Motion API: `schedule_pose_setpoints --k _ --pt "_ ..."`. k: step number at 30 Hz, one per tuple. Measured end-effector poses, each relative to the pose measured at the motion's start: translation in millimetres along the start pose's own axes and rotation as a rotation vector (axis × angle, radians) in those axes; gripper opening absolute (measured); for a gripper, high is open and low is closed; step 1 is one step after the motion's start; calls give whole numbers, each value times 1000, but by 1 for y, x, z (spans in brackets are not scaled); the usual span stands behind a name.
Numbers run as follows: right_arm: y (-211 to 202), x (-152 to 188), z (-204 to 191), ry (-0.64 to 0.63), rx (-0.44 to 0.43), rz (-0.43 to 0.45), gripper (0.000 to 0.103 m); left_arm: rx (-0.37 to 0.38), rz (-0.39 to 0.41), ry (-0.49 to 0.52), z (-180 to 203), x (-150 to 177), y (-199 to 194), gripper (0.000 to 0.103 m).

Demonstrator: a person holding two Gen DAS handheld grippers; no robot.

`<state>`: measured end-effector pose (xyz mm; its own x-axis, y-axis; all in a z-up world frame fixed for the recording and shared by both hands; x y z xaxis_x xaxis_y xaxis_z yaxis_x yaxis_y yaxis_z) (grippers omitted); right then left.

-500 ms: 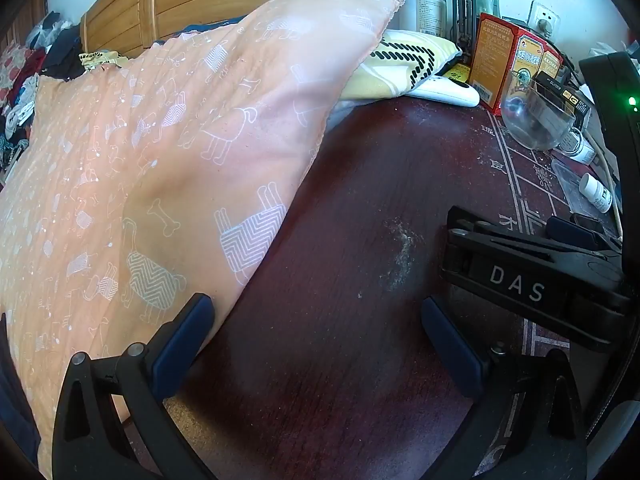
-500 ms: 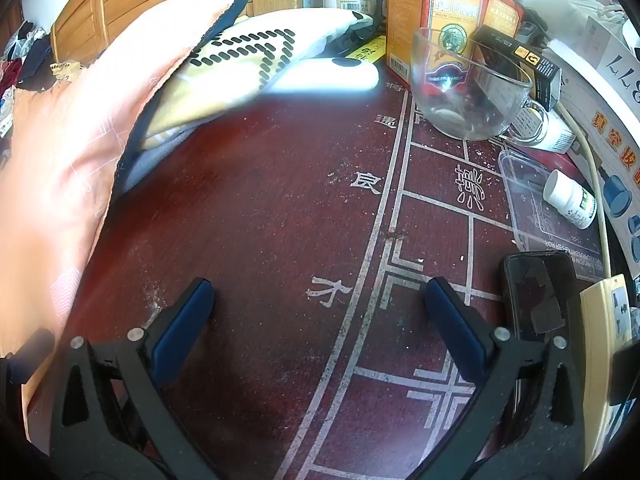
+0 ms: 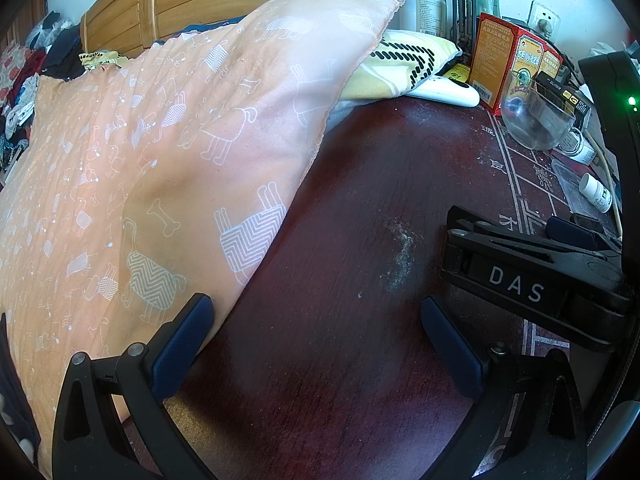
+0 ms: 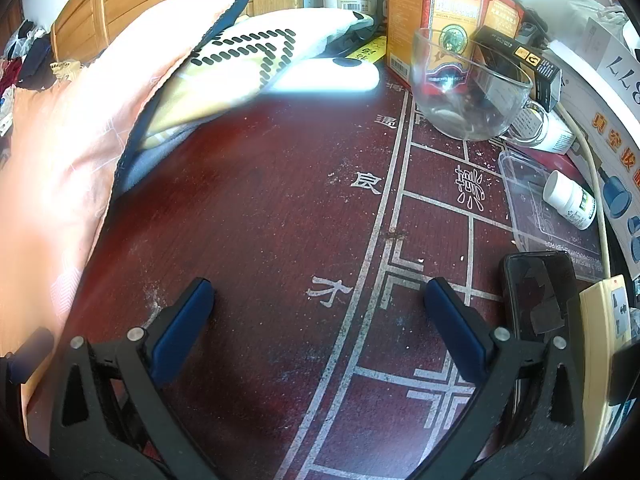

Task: Fold small clothes

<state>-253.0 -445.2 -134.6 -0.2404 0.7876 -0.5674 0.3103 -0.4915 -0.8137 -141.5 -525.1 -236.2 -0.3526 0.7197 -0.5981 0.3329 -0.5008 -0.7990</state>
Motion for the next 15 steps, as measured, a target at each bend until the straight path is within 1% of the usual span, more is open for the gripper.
schedule_pose_setpoints --k 15 --pt "0 0 -1 3 3 2 103 0 0 0 0 0 0 103"
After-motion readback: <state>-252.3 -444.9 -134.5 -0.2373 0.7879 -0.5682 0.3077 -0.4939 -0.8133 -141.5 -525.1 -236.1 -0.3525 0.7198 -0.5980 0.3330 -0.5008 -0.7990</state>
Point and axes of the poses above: each gripper's, at about its wrist camera, not at the fingertips, and y roughly the way its jaws point, z to its right, x to its underside, the point moved 5 cm from there along y, roughly the way its jaws point, and after that the axes turned 8 degrees about -x, right-handed, at the moved point
